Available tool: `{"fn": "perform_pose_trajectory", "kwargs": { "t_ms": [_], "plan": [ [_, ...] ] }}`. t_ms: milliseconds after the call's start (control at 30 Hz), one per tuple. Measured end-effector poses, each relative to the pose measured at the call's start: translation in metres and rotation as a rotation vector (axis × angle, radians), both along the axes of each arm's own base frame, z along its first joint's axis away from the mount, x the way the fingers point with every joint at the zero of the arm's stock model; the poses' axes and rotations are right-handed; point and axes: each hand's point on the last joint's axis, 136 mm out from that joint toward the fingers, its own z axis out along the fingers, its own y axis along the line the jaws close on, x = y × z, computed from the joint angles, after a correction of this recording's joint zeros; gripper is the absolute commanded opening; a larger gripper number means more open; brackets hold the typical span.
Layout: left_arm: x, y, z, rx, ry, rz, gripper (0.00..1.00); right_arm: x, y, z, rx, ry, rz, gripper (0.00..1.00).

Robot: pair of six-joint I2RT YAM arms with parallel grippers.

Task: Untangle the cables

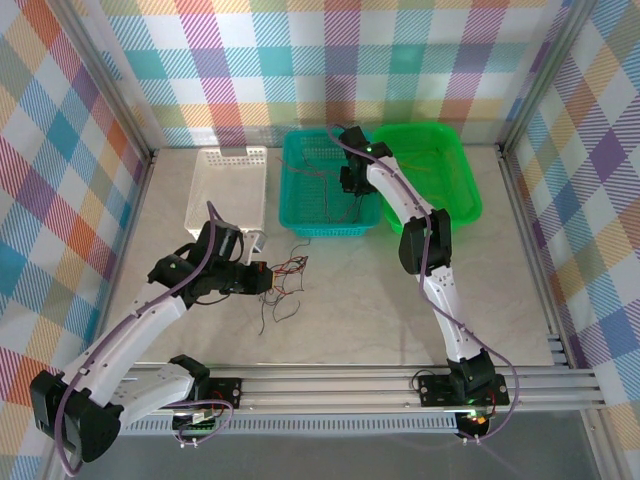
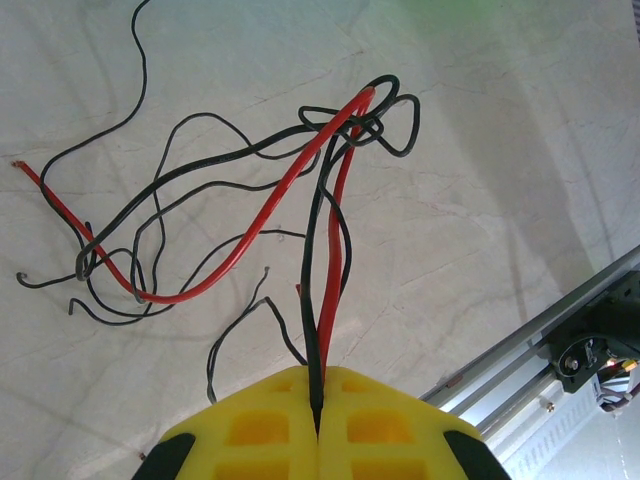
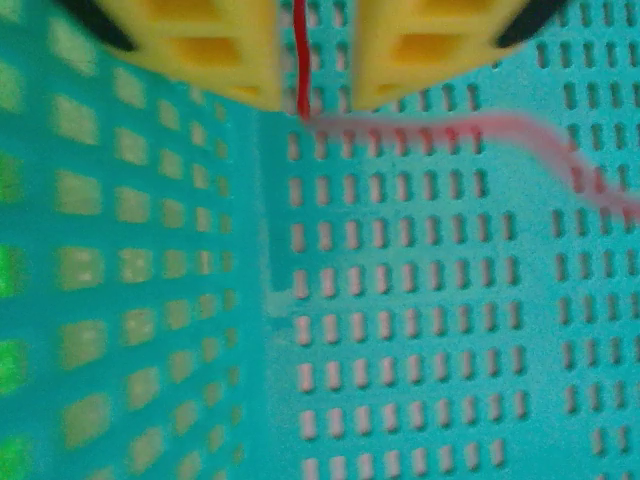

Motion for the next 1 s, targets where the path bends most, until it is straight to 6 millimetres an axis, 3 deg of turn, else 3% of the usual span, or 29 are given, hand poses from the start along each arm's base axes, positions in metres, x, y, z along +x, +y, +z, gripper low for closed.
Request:
{"fn": "perform_pose_trajectory", "kwargs": {
  "t_ms": [200, 300, 467, 600, 700, 800, 933, 1000],
  "plan": [
    [0.000, 0.000, -0.002, 0.003, 0.006, 0.000, 0.00, -0.001, 0.000, 0.002, 0.004, 0.002, -0.002, 0.50],
    [0.001, 0.000, -0.002, 0.003, 0.006, 0.000, 0.00, -0.002, 0.004, 0.016, 0.015, -0.018, 0.007, 0.54],
    [0.001, 0.000, -0.002, 0.004, 0.007, 0.000, 0.00, -0.001, 0.022, 0.078, 0.099, -0.133, 0.043, 0.57],
    [0.001, -0.001, -0.002, 0.002, 0.007, -0.001, 0.00, -0.013, 0.054, 0.142, 0.205, -0.246, 0.138, 0.58],
    [0.000, -0.003, 0.001, -0.015, 0.005, -0.007, 0.00, -0.040, 0.073, 0.173, 0.287, -0.271, 0.224, 0.60],
    [-0.001, -0.007, 0.007, -0.049, -0.002, -0.009, 0.00, -0.084, 0.084, 0.193, 0.385, -0.265, 0.330, 0.62],
    [-0.003, -0.012, 0.018, -0.107, -0.003, 0.001, 0.00, -0.149, 0.080, 0.214, 0.489, -0.273, 0.459, 0.63],
    [-0.005, -0.014, 0.021, -0.133, 0.011, 0.006, 0.00, -0.181, 0.074, 0.215, 0.522, -0.282, 0.513, 0.63]
  ]
}}
